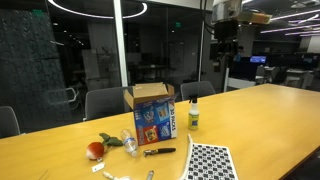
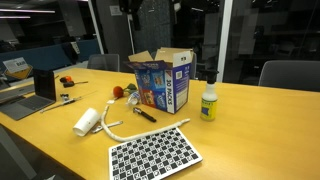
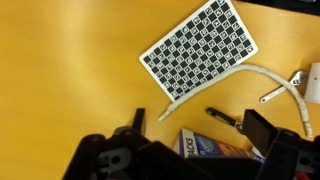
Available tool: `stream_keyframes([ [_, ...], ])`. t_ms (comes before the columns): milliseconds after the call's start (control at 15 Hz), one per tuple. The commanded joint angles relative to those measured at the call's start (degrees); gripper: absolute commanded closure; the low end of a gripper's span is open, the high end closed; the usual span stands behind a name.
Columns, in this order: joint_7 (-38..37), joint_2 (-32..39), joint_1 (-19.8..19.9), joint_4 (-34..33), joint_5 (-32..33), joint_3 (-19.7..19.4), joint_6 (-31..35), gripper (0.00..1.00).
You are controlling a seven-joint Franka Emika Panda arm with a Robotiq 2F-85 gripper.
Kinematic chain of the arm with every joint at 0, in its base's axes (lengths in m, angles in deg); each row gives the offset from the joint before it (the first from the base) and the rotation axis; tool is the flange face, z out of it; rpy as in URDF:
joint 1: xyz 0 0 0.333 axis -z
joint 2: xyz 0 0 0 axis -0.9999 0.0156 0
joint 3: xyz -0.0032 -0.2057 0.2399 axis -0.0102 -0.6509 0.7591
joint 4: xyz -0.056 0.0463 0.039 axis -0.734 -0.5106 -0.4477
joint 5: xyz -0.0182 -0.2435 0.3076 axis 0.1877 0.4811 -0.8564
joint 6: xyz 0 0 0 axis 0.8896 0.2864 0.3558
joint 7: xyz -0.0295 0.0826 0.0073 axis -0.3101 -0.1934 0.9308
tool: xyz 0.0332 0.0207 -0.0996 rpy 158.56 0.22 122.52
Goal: Put the roll of tape in the box
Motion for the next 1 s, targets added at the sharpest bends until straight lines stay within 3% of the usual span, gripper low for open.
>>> stream_keyframes([
  [0, -9.9, -12.0, 1.6, 9.8, 0.8, 0.6, -4.3, 0.00],
  [533, -18.5, -22.9, 5.4, 17.5, -0.1, -0.8, -12.8, 0.00],
  [600, -16.7, -19.9, 4.5, 15.9, 0.0, -0.5, -11.9, 0.00],
  [933, -17.6, -21.8, 5.3, 17.4, 0.0, -0.7, -12.3, 0.00],
])
